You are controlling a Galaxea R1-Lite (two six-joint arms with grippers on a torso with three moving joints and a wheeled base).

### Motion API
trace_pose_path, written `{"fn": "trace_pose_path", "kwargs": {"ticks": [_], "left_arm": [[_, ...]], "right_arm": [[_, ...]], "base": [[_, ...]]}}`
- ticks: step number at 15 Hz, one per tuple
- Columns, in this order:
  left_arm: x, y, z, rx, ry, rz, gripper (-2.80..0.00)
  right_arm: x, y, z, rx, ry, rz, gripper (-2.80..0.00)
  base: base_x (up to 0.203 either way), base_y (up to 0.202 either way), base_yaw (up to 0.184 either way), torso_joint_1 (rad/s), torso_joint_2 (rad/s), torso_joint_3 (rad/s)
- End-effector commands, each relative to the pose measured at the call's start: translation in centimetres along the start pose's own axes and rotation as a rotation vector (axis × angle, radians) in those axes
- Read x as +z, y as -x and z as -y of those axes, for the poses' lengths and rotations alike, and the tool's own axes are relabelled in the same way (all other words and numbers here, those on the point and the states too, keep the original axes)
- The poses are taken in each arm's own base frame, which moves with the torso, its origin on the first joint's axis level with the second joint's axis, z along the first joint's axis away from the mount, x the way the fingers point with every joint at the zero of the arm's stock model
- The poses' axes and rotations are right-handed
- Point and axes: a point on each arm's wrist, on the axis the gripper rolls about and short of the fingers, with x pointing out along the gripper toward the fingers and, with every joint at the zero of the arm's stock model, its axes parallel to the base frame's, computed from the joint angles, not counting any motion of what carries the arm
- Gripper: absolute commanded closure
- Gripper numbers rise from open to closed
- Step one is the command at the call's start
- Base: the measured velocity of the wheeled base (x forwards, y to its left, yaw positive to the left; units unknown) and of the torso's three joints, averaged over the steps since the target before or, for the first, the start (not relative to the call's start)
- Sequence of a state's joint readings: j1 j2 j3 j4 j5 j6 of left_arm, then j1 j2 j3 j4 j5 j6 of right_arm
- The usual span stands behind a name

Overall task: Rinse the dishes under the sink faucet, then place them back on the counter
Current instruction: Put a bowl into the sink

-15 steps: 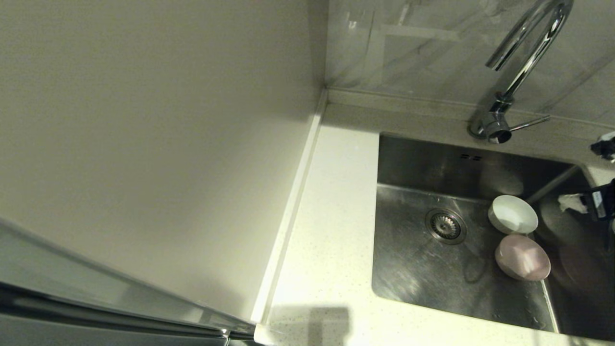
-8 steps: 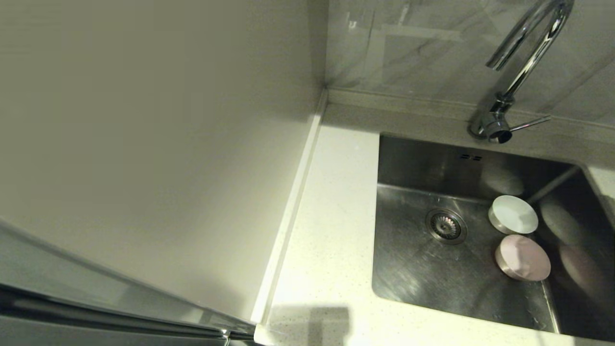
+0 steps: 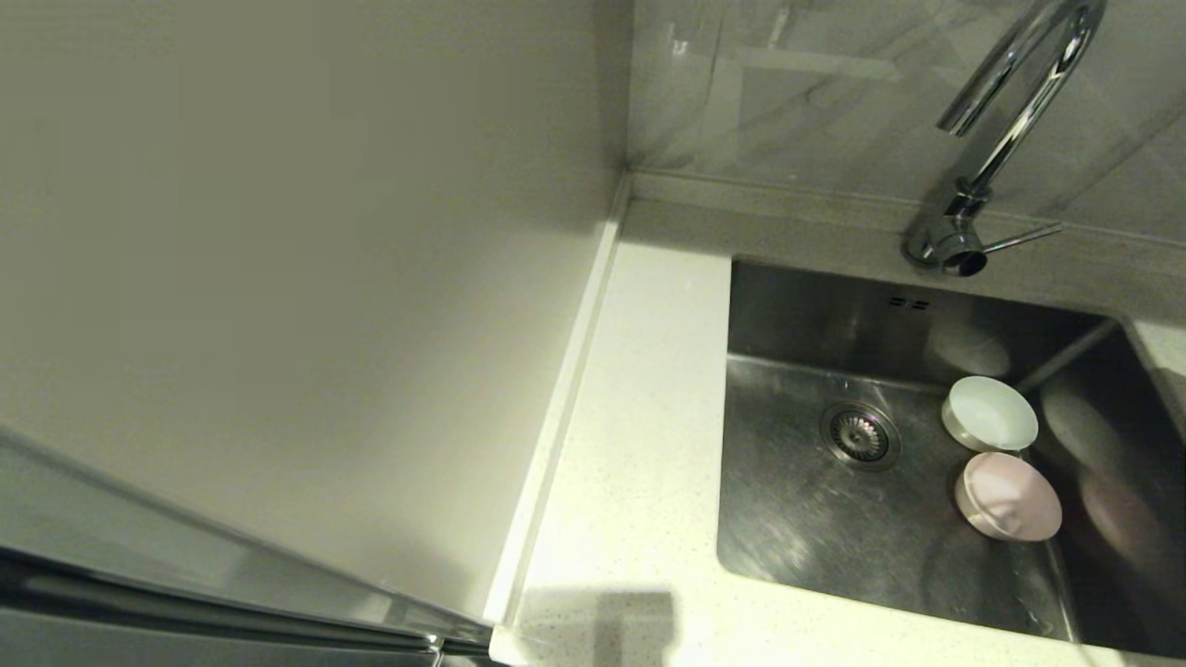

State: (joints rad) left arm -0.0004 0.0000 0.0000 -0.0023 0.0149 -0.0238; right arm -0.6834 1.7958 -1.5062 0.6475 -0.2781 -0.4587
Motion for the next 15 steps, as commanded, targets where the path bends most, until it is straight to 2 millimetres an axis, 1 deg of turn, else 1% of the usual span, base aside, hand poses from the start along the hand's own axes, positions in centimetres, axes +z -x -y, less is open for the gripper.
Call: {"fn": "trace_pose_path", "kwargs": {"ticks": [1,6,10,11,15], "left_arm": [[0.0,0.0,0.0,0.001,0.001,0.004,0.00],[0.0,0.0,0.0,0.001,0.001,0.004,0.00],[0.0,0.0,0.0,0.001,0.001,0.004,0.00],[0.0,0.0,0.0,0.000,0.001,0.005,0.00],[0.0,0.0,0.0,0.000,0.000,0.005,0.00]], "right_arm": [[0.1,-1.4,-0.3,0.018,0.013,-0.034,-2.80],[0.4,-3.6,-0.9,0.045,0.021,-0.077,-2.80],[0.5,-4.5,-1.2,0.074,0.029,-0.088,-2.80],[0.5,-4.5,-1.3,0.076,0.031,-0.088,0.00],[0.6,-4.4,-1.1,0.072,0.028,-0.079,0.00]], "base": [[0.000,0.000,0.000,0.000,0.00,0.000],[0.000,0.000,0.000,0.000,0.00,0.000],[0.000,0.000,0.000,0.000,0.00,0.000],[0.000,0.000,0.000,0.000,0.00,0.000],[0.000,0.000,0.000,0.000,0.00,0.000]]}}
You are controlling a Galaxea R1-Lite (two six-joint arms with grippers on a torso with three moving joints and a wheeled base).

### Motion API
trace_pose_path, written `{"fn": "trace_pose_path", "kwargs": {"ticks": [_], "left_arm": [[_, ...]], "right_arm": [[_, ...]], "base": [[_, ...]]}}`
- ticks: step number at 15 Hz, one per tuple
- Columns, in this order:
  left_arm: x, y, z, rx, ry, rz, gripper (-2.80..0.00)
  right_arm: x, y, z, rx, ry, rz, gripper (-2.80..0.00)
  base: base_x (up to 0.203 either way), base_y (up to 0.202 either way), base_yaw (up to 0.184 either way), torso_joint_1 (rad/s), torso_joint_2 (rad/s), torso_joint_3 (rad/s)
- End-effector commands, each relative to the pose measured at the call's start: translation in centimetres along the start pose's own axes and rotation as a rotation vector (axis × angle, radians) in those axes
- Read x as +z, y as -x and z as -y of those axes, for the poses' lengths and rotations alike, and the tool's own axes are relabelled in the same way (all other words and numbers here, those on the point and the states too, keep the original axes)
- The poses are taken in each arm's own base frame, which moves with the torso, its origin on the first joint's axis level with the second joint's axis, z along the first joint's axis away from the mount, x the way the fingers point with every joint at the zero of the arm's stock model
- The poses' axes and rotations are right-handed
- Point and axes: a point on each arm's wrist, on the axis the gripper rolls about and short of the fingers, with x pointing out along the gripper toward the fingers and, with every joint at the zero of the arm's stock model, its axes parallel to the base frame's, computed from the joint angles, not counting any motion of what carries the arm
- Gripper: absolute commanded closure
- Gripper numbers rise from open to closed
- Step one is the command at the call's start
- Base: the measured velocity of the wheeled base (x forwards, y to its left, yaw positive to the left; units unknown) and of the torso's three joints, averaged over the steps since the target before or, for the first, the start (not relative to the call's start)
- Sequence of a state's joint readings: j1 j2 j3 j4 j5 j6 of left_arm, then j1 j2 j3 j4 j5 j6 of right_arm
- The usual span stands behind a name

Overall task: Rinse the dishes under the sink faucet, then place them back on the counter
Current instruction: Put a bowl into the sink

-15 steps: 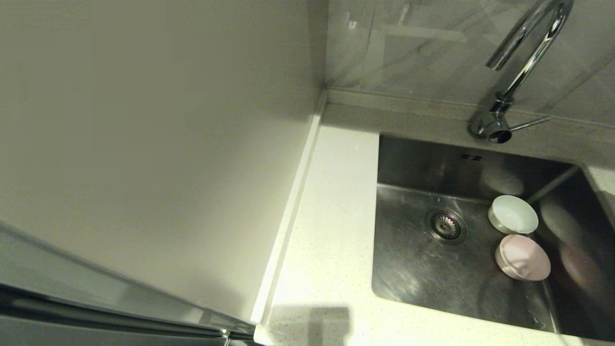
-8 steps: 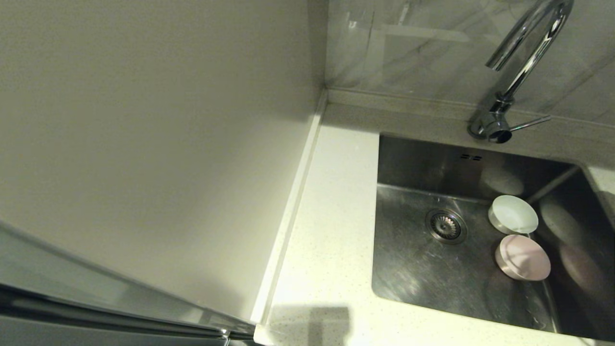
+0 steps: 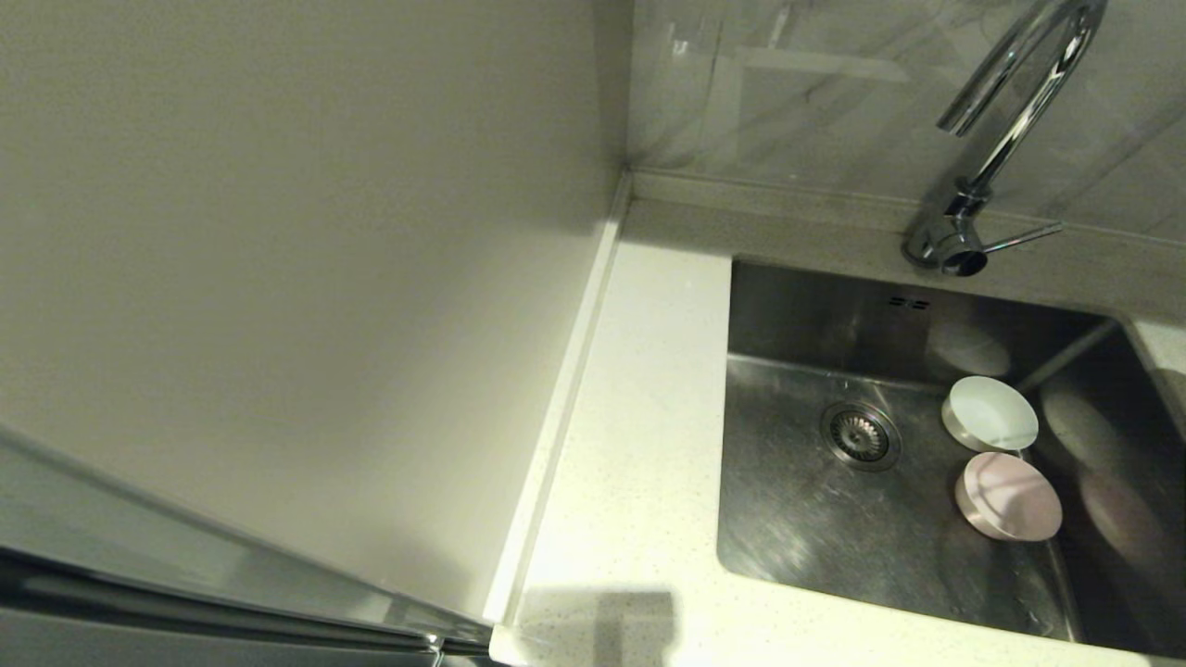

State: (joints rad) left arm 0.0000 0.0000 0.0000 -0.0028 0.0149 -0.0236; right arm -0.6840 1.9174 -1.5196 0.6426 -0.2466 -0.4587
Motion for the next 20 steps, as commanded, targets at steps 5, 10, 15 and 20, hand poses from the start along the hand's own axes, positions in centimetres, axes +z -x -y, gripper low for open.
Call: {"fn": "trace_pose_path", "kwargs": {"ticks": [5,10,15,20], "left_arm": [[0.0,0.0,0.0,0.000,0.001,0.003,0.00],[0.0,0.0,0.0,-0.001,0.001,0.004,0.00],[0.0,0.0,0.0,0.000,0.001,0.005,0.00],[0.0,0.0,0.0,0.002,-0.001,0.003,0.00]], "right_arm": [[-0.2,1.2,0.2,-0.011,-0.007,0.024,0.00],[-1.3,4.2,-1.8,0.028,0.039,0.078,0.00],[-3.9,8.5,-8.7,0.141,0.247,0.162,0.00],[-6.0,9.4,-18.4,0.269,0.475,0.402,0.00]], "base": [[0.000,0.000,0.000,0.000,0.00,0.000],[0.000,0.000,0.000,0.000,0.00,0.000],[0.000,0.000,0.000,0.000,0.00,0.000],[0.000,0.000,0.000,0.000,0.00,0.000]]}}
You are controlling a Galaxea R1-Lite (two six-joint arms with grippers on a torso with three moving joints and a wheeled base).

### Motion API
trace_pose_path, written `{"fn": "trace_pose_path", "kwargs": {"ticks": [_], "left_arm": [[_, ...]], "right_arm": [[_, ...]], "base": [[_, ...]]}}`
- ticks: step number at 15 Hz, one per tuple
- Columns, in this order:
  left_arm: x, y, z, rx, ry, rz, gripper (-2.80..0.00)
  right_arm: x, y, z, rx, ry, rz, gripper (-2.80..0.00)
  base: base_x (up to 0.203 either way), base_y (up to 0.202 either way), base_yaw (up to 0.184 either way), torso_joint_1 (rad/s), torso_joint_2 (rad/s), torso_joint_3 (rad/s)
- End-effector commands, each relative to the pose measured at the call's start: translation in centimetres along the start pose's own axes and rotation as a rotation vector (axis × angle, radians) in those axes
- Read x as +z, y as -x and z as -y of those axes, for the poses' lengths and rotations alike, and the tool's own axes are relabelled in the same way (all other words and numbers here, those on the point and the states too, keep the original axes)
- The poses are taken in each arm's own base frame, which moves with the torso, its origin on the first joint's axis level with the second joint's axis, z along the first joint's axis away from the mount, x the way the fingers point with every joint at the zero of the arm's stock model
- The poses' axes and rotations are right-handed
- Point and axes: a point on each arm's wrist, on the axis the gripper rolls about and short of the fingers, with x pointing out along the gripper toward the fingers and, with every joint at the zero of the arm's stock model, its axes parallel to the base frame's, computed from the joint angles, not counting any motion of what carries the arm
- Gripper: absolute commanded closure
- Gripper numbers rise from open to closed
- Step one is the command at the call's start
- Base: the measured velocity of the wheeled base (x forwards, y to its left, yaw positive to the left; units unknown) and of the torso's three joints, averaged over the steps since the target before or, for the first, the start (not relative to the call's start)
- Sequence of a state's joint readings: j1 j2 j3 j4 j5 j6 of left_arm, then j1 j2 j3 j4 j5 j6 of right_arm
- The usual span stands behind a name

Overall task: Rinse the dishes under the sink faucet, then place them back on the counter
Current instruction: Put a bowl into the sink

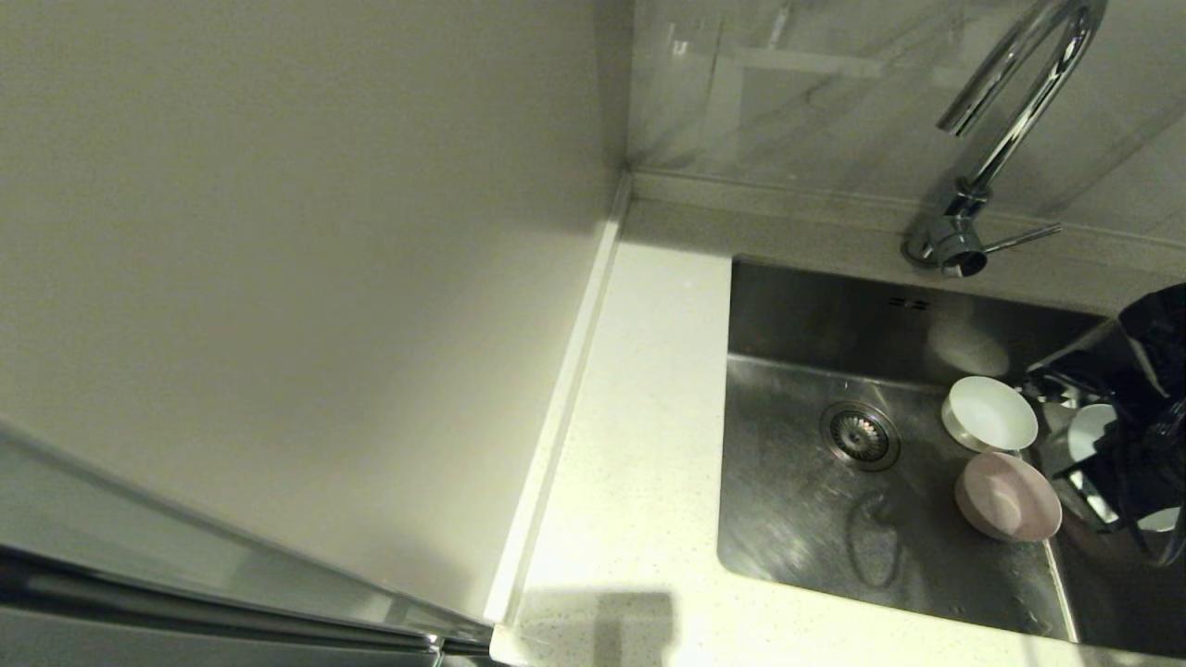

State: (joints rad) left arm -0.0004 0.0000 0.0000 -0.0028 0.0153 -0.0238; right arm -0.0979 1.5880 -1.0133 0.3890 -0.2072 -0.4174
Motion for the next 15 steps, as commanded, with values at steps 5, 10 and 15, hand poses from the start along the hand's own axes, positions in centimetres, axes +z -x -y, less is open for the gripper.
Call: {"fn": "trace_pose_path", "kwargs": {"ticks": [5,10,15], "left_arm": [[0.0,0.0,0.0,0.000,0.000,0.003,0.00],[0.0,0.0,0.0,0.000,0.001,0.003,0.00],[0.0,0.0,0.0,0.000,0.001,0.003,0.00]], "right_arm": [[3.0,-4.4,-7.4,0.021,0.192,0.314,0.00],[4.4,-9.1,-9.0,0.032,0.269,0.271,0.00],[2.9,-13.4,-9.0,0.045,0.246,0.156,0.00]], "base": [[0.000,0.000,0.000,0.000,0.00,0.000],[0.000,0.000,0.000,0.000,0.00,0.000],[0.000,0.000,0.000,0.000,0.00,0.000]]}}
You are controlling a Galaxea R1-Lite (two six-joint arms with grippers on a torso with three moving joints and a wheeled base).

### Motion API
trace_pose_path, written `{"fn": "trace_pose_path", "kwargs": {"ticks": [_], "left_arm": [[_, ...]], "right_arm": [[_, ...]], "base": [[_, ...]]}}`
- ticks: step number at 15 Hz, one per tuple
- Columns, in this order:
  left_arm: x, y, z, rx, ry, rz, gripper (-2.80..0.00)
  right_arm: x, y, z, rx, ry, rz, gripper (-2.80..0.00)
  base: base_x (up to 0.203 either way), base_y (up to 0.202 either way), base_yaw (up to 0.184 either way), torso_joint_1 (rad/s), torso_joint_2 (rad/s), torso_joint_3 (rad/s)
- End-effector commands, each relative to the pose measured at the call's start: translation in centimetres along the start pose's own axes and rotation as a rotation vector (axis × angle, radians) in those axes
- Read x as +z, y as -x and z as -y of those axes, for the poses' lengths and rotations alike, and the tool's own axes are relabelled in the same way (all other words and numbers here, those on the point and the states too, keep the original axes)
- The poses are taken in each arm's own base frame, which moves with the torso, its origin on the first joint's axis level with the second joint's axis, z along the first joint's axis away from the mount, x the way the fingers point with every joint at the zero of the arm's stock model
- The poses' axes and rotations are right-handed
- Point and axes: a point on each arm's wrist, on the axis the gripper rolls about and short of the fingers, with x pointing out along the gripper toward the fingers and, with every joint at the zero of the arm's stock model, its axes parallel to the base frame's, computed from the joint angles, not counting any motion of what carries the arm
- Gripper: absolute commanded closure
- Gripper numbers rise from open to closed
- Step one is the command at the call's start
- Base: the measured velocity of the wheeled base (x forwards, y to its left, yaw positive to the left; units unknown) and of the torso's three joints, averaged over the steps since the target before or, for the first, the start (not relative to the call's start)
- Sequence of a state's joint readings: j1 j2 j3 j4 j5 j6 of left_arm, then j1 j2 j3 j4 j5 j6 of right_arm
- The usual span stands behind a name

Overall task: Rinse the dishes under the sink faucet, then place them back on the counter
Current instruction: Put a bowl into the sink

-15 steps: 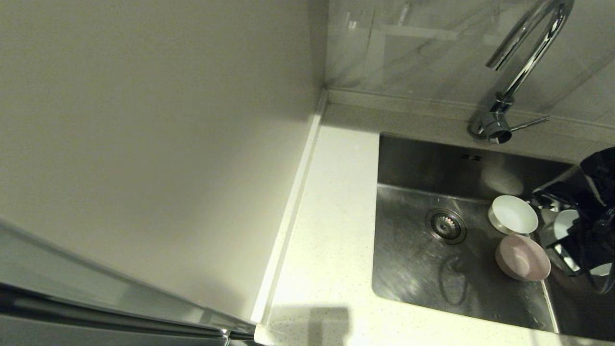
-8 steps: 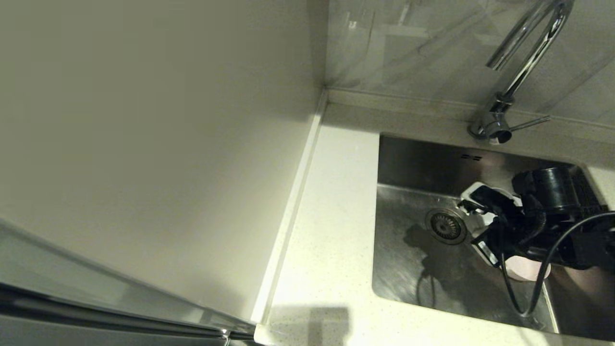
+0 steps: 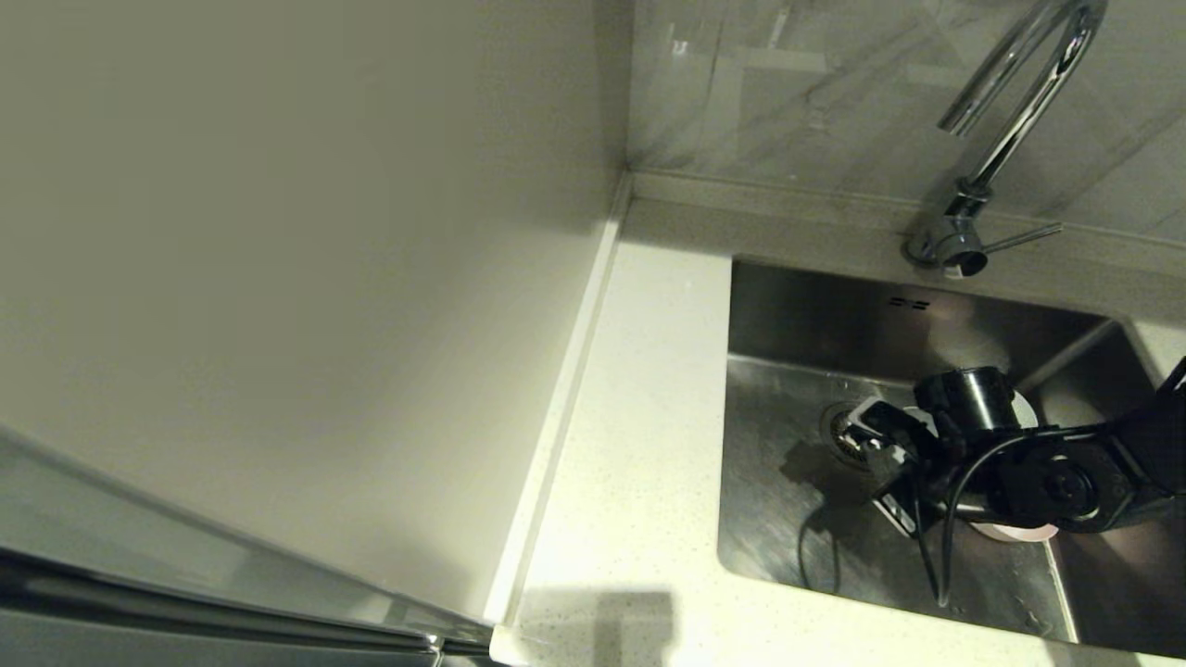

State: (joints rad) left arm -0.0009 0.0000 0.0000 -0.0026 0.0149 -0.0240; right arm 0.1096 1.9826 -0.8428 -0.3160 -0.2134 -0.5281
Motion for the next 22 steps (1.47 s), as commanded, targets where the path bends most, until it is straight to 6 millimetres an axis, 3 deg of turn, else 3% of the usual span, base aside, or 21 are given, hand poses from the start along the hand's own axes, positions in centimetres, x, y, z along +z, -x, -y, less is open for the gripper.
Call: {"fn": "trace_pose_path", "kwargs": {"ticks": [1,6,9,10,14,17,20,22], "left_arm": [[0.0,0.0,0.0,0.001,0.001,0.005,0.00],[0.0,0.0,0.0,0.001,0.001,0.004,0.00],[0.0,0.0,0.0,0.000,-0.001,0.004,0.00],[0.0,0.0,0.0,0.001,0.001,0.004,0.00],[0.0,0.0,0.0,0.001,0.001,0.004,0.00],[0.0,0.0,0.0,0.001,0.001,0.004,0.00],[0.0,0.0,0.0,0.001,-0.001,0.004,0.00],[0.0,0.0,0.0,0.001,0.001,0.004,0.00]], "right_arm": [[-1.2,-1.8,-0.2,0.015,-0.002,-0.061,0.00],[-2.9,-3.0,-0.4,0.031,-0.010,-0.123,0.00],[-2.9,-3.0,-0.4,0.011,0.000,-0.088,0.00],[-2.8,-3.0,-0.4,0.004,0.002,-0.074,-2.80],[-2.9,-2.7,-0.4,0.002,-0.002,-0.074,-2.80],[-2.5,-0.9,0.4,-0.025,-0.025,-0.031,-2.80],[-0.8,4.5,2.8,-0.115,-0.135,0.125,-2.80],[-1.0,9.1,5.2,-0.172,-0.242,0.234,-2.80]], "base": [[0.000,0.000,0.000,0.000,0.00,0.000],[0.000,0.000,0.000,0.000,0.00,0.000],[0.000,0.000,0.000,0.000,0.00,0.000],[0.000,0.000,0.000,0.000,0.00,0.000],[0.000,0.000,0.000,0.000,0.00,0.000],[0.000,0.000,0.000,0.000,0.00,0.000],[0.000,0.000,0.000,0.000,0.00,0.000],[0.000,0.000,0.000,0.000,0.00,0.000]]}}
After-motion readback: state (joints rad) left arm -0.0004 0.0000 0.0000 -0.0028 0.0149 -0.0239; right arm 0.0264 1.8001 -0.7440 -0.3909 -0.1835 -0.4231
